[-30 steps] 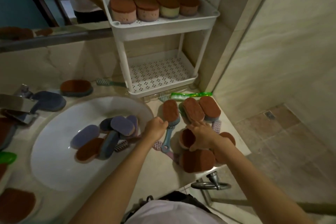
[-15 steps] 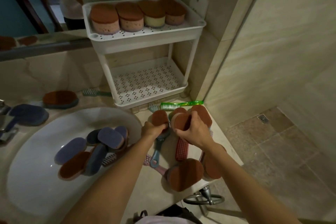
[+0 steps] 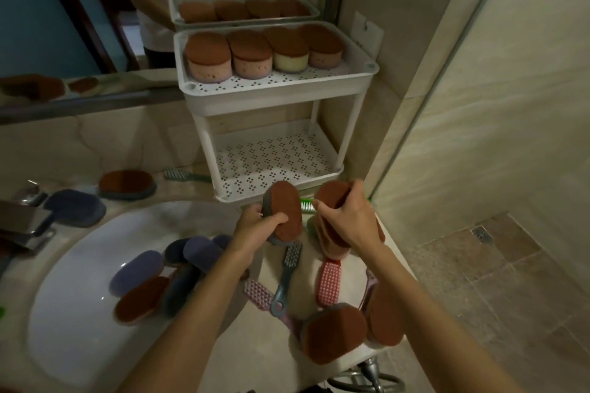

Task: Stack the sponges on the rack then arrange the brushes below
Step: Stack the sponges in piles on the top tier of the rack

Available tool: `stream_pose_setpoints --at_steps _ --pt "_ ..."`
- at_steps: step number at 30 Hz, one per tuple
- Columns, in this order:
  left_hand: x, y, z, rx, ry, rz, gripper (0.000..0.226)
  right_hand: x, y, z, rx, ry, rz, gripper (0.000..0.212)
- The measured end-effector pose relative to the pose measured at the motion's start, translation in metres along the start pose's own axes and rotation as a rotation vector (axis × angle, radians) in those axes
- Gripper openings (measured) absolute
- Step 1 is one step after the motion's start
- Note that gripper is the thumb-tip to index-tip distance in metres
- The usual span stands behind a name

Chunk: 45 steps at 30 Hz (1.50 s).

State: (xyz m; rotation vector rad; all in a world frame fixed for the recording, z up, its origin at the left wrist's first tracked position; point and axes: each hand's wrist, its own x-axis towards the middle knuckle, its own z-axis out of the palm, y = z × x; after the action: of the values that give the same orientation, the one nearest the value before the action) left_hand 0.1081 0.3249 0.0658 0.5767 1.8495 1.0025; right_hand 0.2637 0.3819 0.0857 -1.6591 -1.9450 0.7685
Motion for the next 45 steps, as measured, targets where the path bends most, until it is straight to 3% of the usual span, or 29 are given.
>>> stream_pose_setpoints --at_steps 5,14,17,21,26,32,36,39,43,45 --pt "-0.044 0.063 -0.043 0.102 -0.009 0.282 0.024 0.014 -0.065 -0.035 0.129 0.100 -0.103 0.059" --pt "-0.077 0.169 -0.098 0.104 0.215 0.554 0.036 0.057 -0.164 -0.085 0.253 0.183 -0.295 0.058" --pt "-0.065 0.200 -0.111 0.048 0.281 0.576 0.046 0.086 -0.192 -0.090 0.169 0.167 -0.301 0.067" --pt "-0.034 0.233 -0.125 0.037 0.323 0.552 0.040 0.126 -0.224 -0.086 0.057 0.129 -0.264 0.080" --pt "0.008 0.251 -0.130 0.136 0.411 0.451 0.039 0.163 -0.253 -0.064 0.010 0.021 -0.219 0.060" --pt "0.043 0.249 -0.134 0.218 0.399 0.342 0.035 0.186 -0.261 -0.033 0.058 -0.105 -0.183 0.075" --pt "0.053 0.239 -0.133 0.367 0.442 0.386 0.041 0.185 -0.249 -0.037 0.202 -0.094 -0.265 0.050" --pt "0.050 0.236 -0.133 0.415 0.448 0.445 0.042 0.177 -0.239 -0.051 0.281 -0.208 -0.305 0.032" --pt "0.044 0.232 -0.134 0.462 0.338 0.510 0.053 0.171 -0.220 -0.061 0.151 -0.388 -0.360 0.056" --pt "0.044 0.227 -0.134 0.564 0.300 0.525 0.066 0.171 -0.211 -0.060 0.040 -0.374 -0.441 0.069"
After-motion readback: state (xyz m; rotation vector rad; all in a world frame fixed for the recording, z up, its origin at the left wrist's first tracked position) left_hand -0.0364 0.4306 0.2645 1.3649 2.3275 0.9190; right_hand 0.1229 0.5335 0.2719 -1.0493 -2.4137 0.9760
